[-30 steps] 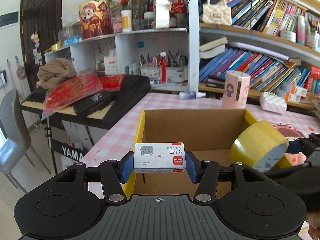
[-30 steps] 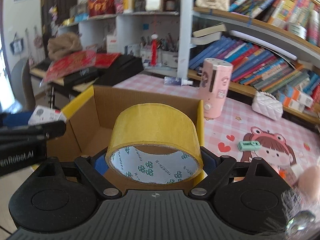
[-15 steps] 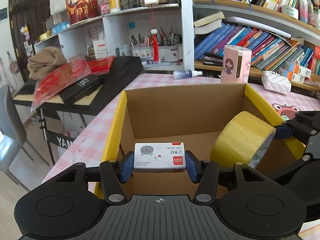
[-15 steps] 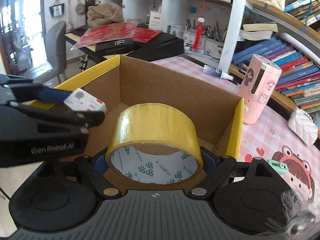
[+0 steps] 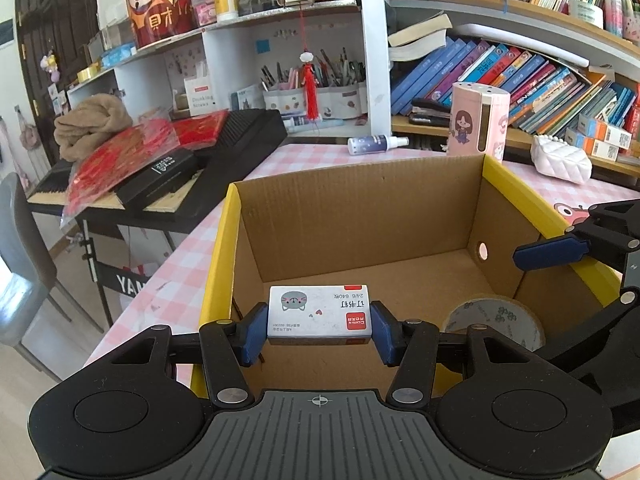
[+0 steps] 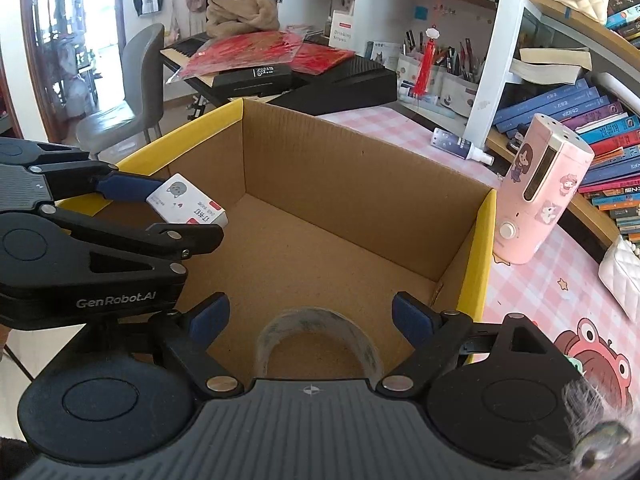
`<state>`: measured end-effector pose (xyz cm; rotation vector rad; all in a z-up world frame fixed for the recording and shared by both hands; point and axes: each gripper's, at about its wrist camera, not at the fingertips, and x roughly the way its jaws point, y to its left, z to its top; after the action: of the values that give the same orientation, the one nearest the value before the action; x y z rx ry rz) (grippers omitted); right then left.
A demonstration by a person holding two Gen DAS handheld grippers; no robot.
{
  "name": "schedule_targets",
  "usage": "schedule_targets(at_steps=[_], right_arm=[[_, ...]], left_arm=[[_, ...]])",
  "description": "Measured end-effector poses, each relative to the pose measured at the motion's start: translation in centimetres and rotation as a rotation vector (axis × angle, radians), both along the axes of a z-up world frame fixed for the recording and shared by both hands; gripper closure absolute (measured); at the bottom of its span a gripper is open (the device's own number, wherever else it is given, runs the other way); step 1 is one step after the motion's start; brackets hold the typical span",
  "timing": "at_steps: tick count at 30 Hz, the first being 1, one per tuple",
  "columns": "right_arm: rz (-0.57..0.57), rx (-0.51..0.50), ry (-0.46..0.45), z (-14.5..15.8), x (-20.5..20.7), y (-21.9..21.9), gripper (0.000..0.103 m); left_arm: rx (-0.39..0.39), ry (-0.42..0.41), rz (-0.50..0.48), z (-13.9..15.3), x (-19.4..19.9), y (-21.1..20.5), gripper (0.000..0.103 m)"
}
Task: Organize objects
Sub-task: 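Lower both items into the yellow box and open both tools, then withdraw both tools from the box back toward the remaining toys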
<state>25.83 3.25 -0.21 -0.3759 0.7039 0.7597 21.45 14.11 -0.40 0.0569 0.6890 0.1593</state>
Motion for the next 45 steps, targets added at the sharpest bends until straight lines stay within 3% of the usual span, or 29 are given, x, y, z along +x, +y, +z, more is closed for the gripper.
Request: schedule_targets(at_steps=[6, 8, 12, 14, 21, 28, 35, 45], right_arm=[[0.003, 0.017, -0.01, 0.0, -0.1, -0.2, 0.015], [0.0, 0.029, -0.014, 0.1, -0.2, -0.3, 0.013], [-0.019, 0.021, -0.059, 0.4, -1.2, -0.3, 0.007], [-0.035, 0.036, -0.067, 0.7, -1.7, -0.5, 0.007], [-0.149, 0.128, -0.128, 2.8, -4.3, -2.0, 0.007], [-0.307, 0.187, -0.179, 3.6, -8.2, -3.1, 0.007], [-0.417, 0.176, -0.184, 3.5, -12.3, -3.3, 0.007], [-0.501, 0.106, -0.112, 1.7, -18.3, -3.7, 0.007]], left_arm=[[-0.004, -0.006, 0.017, 0.2, -0.3, 0.1, 0.048], [-0.016, -0.028, 0.02, 0.5, -0.7, 0.1, 0.037], [-0.019, -0.081, 0.009, 1.6, -1.9, -0.4, 0.034], [-0.008, -0.115, 0.008, 2.4, -2.8, -0.6, 0.025], [-0.042, -0.2, 0.043, 4.7, -6.5, -0.2, 0.02], [-0.039, -0.239, 0.088, 5.2, -10.9, 0.8, 0.012], [-0.045, -0.217, 0.114, 4.7, -14.7, 1.6, 0.008], [-0.092, -0.111, 0.155, 2.1, -20.8, 2.0, 0.007]])
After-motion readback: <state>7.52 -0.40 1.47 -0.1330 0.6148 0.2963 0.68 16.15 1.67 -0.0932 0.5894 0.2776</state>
